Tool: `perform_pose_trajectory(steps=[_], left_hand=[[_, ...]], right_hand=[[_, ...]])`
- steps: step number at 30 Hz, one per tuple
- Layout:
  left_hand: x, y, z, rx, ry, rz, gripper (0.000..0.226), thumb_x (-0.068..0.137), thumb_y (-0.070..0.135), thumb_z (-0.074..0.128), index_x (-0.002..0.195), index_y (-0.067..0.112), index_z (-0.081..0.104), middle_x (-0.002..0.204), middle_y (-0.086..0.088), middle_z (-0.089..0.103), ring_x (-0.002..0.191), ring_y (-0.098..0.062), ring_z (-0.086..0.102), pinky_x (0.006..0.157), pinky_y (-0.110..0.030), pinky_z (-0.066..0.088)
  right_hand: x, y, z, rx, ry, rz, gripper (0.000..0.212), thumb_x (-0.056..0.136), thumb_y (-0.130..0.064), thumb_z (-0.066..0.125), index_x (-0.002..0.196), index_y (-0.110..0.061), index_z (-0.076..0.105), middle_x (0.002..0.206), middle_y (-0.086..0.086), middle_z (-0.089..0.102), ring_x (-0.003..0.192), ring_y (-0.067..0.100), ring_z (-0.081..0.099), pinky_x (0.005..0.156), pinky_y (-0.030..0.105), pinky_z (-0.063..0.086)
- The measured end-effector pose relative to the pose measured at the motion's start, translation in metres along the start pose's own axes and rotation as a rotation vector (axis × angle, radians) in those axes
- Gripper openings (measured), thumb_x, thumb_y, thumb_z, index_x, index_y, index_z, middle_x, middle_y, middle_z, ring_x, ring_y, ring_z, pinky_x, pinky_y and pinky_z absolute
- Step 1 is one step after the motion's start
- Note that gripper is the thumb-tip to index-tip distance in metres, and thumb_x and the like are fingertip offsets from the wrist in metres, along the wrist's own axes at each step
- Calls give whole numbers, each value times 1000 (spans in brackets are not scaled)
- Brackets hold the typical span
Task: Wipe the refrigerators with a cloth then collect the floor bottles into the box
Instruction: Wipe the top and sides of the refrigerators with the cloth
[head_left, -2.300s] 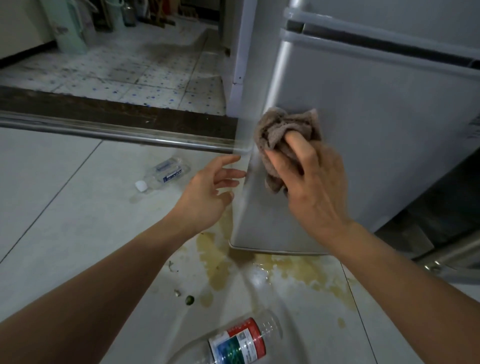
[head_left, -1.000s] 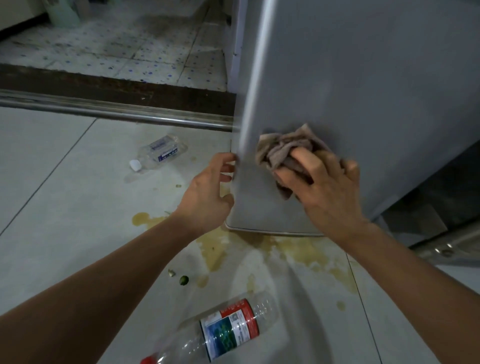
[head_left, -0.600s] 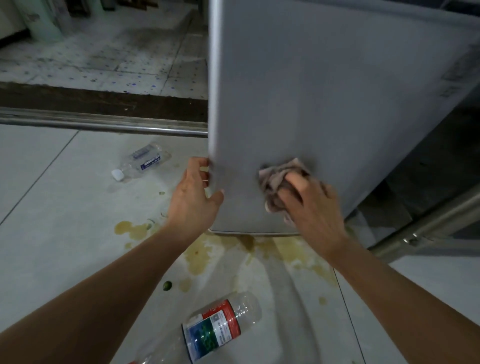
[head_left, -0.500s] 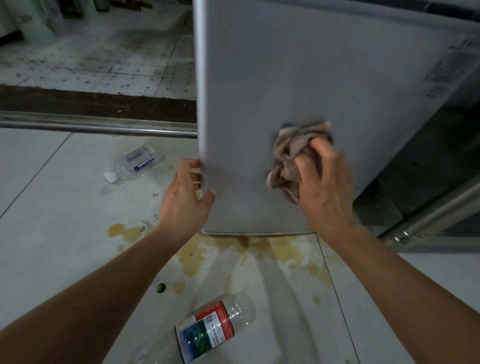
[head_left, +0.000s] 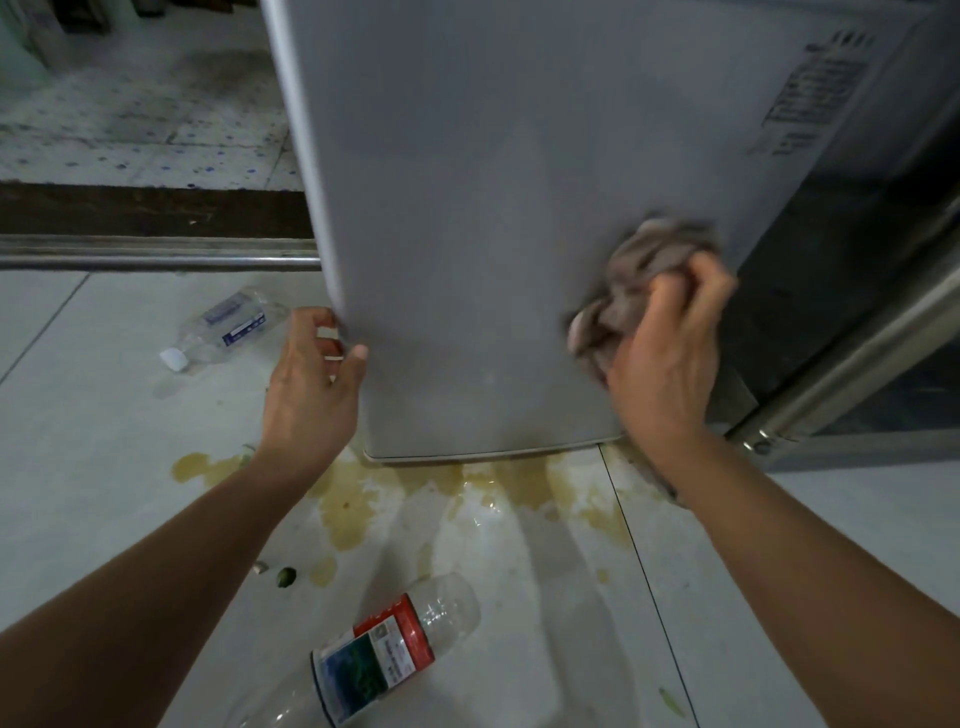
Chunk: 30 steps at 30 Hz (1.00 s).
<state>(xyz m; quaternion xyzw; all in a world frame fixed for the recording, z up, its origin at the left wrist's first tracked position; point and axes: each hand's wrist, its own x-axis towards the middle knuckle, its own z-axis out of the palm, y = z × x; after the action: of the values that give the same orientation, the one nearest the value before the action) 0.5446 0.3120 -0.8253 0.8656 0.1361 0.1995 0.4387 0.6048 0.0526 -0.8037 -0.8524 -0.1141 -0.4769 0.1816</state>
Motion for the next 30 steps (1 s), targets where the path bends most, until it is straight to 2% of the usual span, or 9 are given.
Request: perform_pose_trajectory(steps=[2,4,9,13,18,21,24,28,30], left_hand=[[0,-1,2,-4,7,5,19,93,30,47,110,25,38,103,1,58,87,-18,57,80,-36,47],[0,-2,4,-14,12,-6,17,94,30,47,109,27,38,103,3,57,88,-16,57,79,-35,47],[-1,-3,3,-29,4,6,18,94,31,47,110,27,39,104,3,57,89,-16,57,78,-33,44],[2,-9,2,-21,12,34,18,94,32,48,109,30,39,101,8,56,84,-6,55,76,-30,41],[-11,-32,16,47,1,39,23,92,28,51,112,29,39,101,7,57,90,-13,56,77,-35,46],[-13,-42,26,81,32,61,19,92,24,51,104,30,37,96,6,55,85,-15,56,71,-33,43],[-11,-46,28,70,34,59,18,93,25,50,103,29,37,94,8,53,83,-14,55,72,-33,44],[-11,-46,24,57,-25,79,20,93,25,50,101,34,33,92,11,52,82,-9,55,72,-33,44],[-11,-44,23,63,-19,85,21,93,25,50,100,34,33,93,9,53,80,-9,55,68,-29,43]], right_hand=[[12,7,4,10,127,118,12,91,-8,49,101,-4,45,123,26,44,108,36,51,96,32,43],[-4,14,12,-21,82,155,16,90,-9,44,102,2,47,124,30,42,110,39,49,101,31,38],[-81,30,23,-81,-564,466,49,77,-10,69,110,8,39,127,29,32,102,47,52,86,43,48],[-49,29,16,88,-231,481,38,74,0,49,109,6,38,127,28,30,98,40,50,82,35,44],[-6,31,17,137,29,491,43,74,3,40,116,10,37,134,31,29,120,39,41,106,34,33],[-21,33,29,153,14,517,44,76,3,35,120,10,35,128,30,37,113,40,46,102,38,38],[-54,41,44,190,-109,637,35,89,2,39,123,0,32,122,16,43,96,20,52,90,33,47],[-76,44,44,129,-454,799,24,96,-1,35,114,-17,34,95,15,51,55,3,52,51,10,43],[-69,36,38,229,-413,865,46,86,10,46,127,-4,28,116,13,44,78,2,58,62,-3,38]])
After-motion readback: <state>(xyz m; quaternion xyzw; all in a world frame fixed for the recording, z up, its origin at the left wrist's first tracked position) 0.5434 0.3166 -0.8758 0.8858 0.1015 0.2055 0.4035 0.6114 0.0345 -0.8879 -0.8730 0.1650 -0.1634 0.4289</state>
